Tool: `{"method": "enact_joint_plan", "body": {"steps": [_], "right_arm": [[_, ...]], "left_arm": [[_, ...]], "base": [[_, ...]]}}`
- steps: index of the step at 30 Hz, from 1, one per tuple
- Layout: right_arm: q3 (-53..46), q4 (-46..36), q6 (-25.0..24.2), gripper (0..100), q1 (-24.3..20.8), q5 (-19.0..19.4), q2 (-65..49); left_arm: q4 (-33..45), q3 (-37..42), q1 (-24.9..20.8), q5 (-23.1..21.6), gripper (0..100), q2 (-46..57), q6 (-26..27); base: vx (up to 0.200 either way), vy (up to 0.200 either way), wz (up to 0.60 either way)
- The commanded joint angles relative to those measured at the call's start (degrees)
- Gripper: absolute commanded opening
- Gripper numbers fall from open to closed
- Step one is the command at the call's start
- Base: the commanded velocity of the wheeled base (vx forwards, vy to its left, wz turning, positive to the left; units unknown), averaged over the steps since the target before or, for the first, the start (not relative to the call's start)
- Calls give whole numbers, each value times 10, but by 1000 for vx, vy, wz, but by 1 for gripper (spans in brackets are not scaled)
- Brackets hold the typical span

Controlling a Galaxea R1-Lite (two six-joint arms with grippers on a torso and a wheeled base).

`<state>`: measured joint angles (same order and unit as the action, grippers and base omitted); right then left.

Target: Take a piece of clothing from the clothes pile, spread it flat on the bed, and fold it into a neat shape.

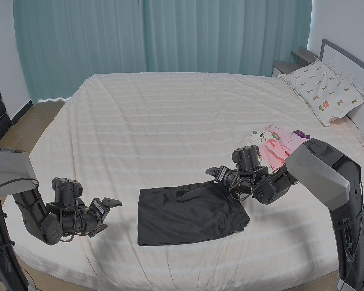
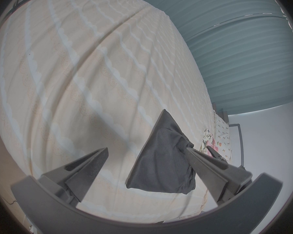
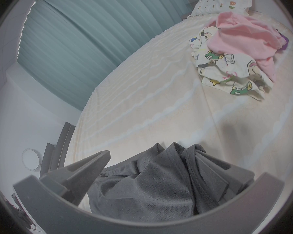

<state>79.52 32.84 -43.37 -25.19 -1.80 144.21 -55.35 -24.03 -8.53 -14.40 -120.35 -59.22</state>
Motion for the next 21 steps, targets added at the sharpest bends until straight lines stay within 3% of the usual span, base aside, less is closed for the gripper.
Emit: {"method": "enact_joint_plan", "body": {"steps": [1,7,15,21], "right_arm": [[8,-1,8,100,0,-3,1],[-4,-46,65,100,25,-24,7],[-12,-44,68,100,43,-33,-16],[6,-39,65,100,20,-25,-30]], "left_arm": [[0,-1,0,1,100,-1,0],[0,-1,-1,2,100,-2,0],[0,-1,-1,2,100,-3,0],[0,-1,-2,2,100,-4,1]], "base": [[0,0,0],[0,0,0],[0,0,0],[0,0,0]]}}
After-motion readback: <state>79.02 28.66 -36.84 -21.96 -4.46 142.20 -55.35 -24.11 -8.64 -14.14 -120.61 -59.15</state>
